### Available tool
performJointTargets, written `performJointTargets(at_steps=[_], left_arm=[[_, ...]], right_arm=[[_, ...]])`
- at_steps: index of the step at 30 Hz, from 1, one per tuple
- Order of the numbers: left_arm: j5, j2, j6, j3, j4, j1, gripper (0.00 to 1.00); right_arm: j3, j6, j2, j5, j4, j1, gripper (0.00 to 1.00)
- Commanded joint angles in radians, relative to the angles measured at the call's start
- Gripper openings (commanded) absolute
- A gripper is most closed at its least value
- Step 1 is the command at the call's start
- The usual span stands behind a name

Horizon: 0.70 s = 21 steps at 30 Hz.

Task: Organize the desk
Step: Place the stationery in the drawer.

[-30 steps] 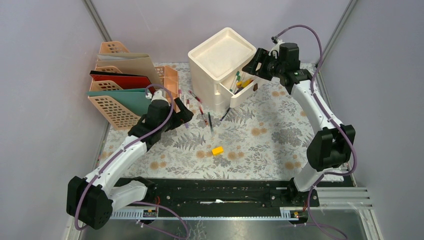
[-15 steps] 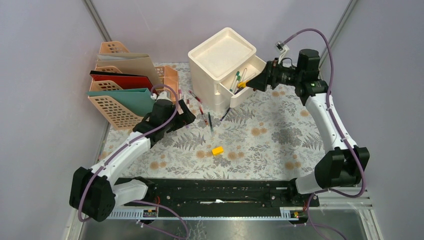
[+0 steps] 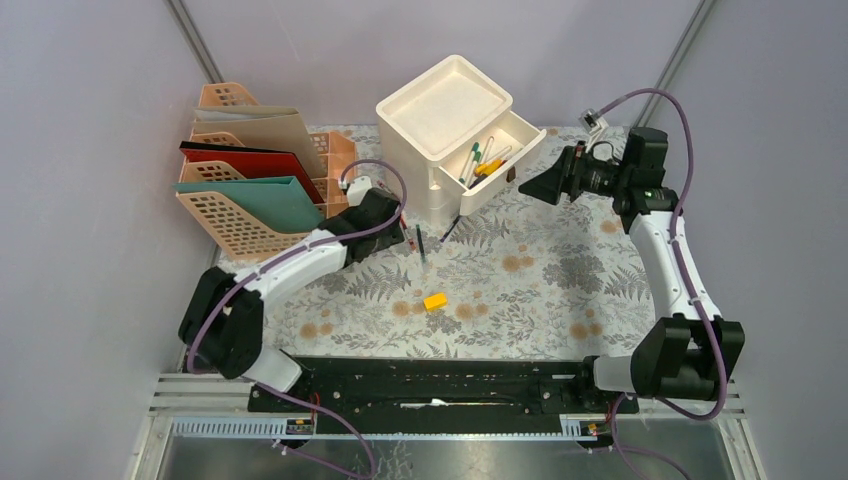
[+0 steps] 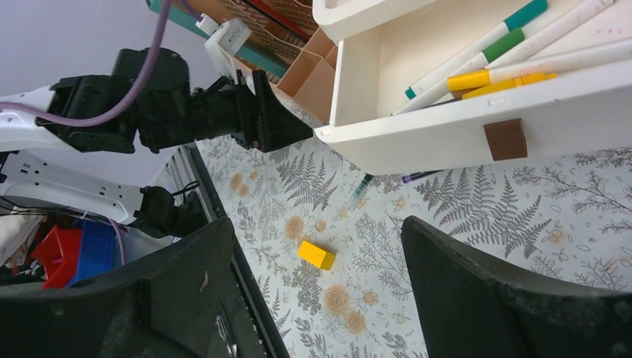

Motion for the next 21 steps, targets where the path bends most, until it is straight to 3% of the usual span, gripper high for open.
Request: performJointTargets(at_steps=[1, 5, 8, 21], left_arm=[[-0.151, 0.09, 0.015, 0.075, -0.03, -0.001, 0.65], [-0.174, 0.171, 0.037, 0.109, -0.035, 0.012, 0.47], [-0.169, 0.224, 0.049, 0.126, -0.034, 0.035, 0.42], [-0.106, 0.328, 0.099, 0.155, 0.016, 0.118, 0.42]], right_arm=[[-0.027, -0.029, -0.057, -0.023, 0.023, -0.024, 0.9], [-0.047, -0.018, -0.072, -0.024, 0.04, -0.039, 0.9], [-0.062, 0.0, -0.077, -0.028, 0.061, -0.05, 0.9], [-0.083, 0.018, -0.085, -0.031, 0.082, -0.063, 0.91]])
